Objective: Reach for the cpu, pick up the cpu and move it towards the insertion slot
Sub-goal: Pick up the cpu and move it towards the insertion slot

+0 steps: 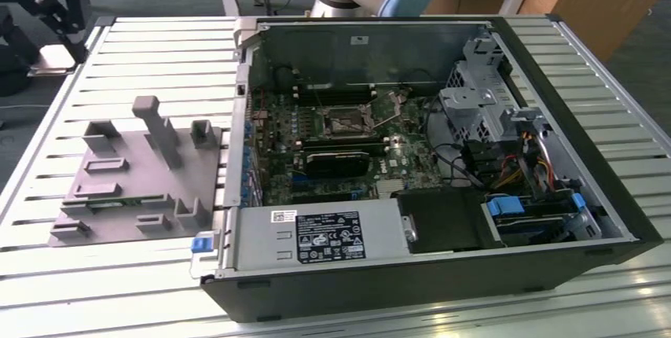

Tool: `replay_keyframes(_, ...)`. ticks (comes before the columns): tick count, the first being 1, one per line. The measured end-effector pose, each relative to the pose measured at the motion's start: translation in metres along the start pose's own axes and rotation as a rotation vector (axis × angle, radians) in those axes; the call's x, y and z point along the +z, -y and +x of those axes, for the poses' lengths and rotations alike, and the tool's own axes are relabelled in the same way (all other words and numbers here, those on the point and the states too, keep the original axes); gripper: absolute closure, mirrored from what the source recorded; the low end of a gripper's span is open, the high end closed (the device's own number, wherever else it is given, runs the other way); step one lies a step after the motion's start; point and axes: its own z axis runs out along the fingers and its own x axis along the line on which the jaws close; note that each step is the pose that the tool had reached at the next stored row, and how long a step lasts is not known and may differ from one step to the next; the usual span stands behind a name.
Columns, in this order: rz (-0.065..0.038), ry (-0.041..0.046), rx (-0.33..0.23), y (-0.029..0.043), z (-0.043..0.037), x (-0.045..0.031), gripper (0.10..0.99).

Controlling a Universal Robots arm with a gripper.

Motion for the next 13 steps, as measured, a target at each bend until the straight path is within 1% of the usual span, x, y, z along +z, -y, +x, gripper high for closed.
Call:
replay_keyframes(8,0.0,0.0,0.0,-0.0068,-0.0252,0.0005,0.553)
replay_keyframes(13,0.0,0.0,0.0,-0.0123,-0.0388,0.0009,0.553)
